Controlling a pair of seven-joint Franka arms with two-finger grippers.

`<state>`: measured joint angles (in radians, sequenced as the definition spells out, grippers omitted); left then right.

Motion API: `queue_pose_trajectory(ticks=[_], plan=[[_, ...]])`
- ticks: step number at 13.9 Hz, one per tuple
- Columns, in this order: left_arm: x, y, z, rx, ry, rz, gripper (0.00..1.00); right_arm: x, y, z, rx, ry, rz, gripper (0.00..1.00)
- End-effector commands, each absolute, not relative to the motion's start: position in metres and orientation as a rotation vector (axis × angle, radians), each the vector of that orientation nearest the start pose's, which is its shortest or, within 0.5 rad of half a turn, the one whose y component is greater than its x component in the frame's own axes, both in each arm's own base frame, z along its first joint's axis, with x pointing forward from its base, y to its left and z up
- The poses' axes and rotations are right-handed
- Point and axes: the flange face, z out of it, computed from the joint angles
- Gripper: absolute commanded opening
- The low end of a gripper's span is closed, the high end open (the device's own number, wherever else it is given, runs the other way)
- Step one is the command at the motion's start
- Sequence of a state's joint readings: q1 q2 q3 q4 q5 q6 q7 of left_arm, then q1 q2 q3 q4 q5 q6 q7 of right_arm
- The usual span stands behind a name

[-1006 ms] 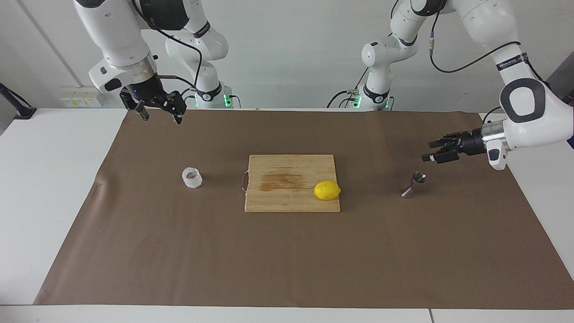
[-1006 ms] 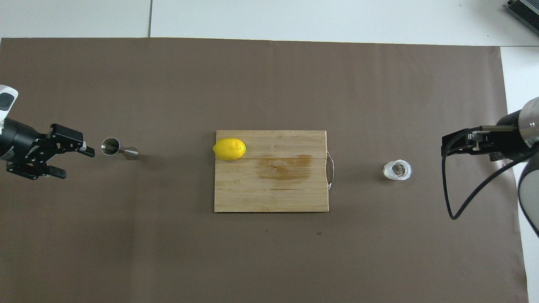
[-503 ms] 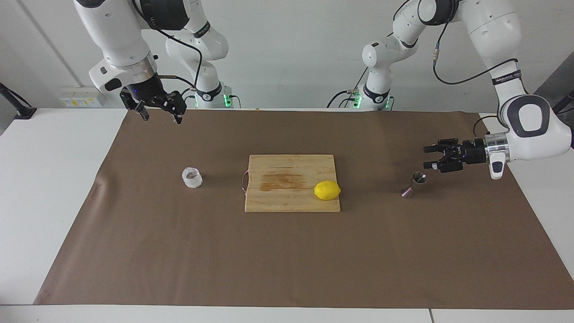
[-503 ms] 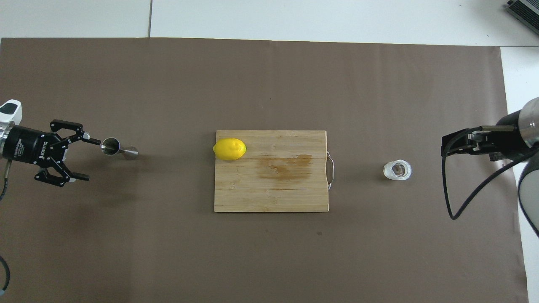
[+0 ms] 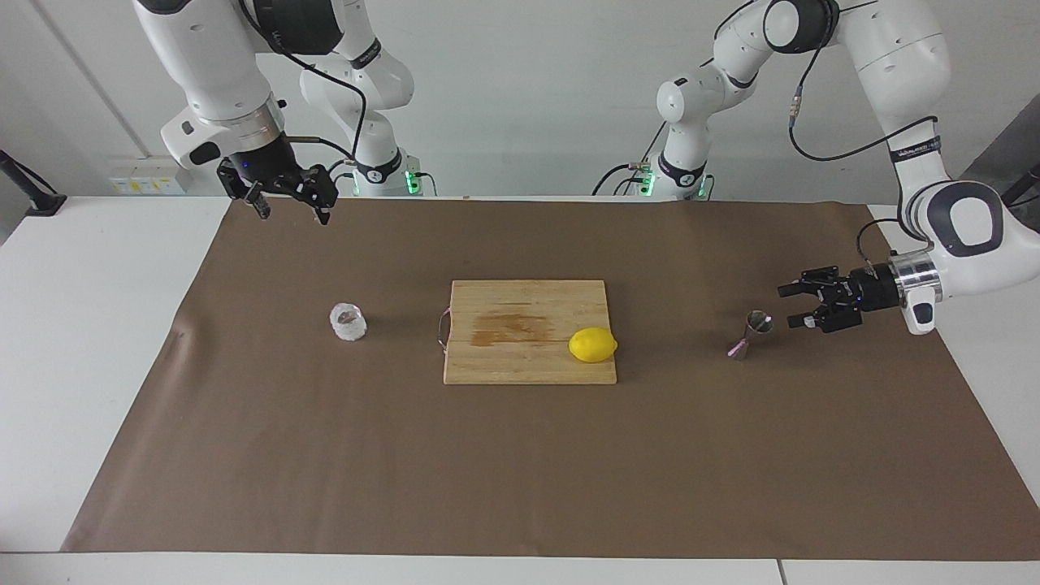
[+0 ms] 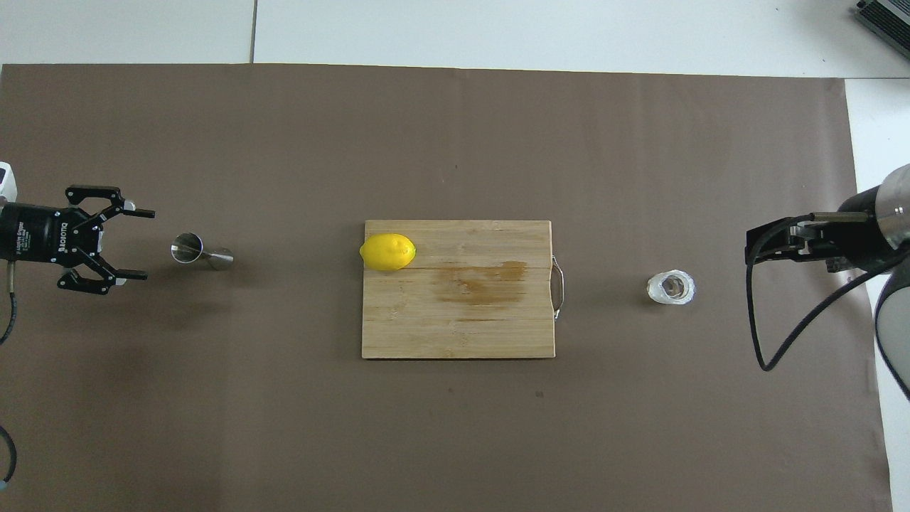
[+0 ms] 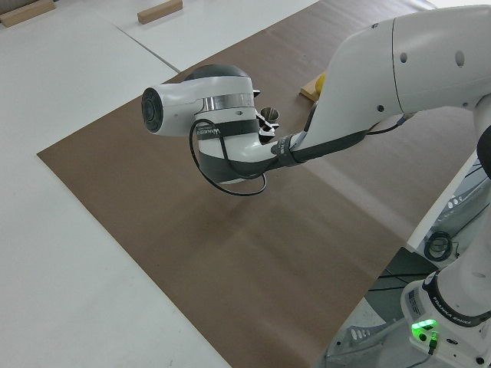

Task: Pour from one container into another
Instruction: 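Open the left gripper and move it toward the steel cup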

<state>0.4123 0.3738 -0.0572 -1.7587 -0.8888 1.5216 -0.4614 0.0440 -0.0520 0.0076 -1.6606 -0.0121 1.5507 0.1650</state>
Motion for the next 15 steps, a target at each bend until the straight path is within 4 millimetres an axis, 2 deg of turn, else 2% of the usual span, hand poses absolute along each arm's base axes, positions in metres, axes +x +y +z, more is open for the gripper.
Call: queue_pose_trajectory(ticks=[1, 11, 13, 15], plan=[[0.590, 0.123, 0.355, 1.832, 1.105, -0.744, 1.00, 0.532, 0.024, 0.610, -3.125, 0.170, 0.103, 1.00], [0.568, 0.127, 0.327, 1.788, 1.201, -0.796, 1.00, 0.533, 0.025, 0.610, -3.126, 0.168, 0.100, 1.00], [0.565, 0.124, 0.320, 1.717, 1.288, -0.910, 1.00, 0.532, 0.024, 0.610, -3.127, 0.168, 0.103, 1.00], [0.565, 0.124, 0.320, 1.676, 1.341, -0.953, 1.00, 0.532, 0.025, 0.611, -3.127, 0.166, 0.100, 1.00]])
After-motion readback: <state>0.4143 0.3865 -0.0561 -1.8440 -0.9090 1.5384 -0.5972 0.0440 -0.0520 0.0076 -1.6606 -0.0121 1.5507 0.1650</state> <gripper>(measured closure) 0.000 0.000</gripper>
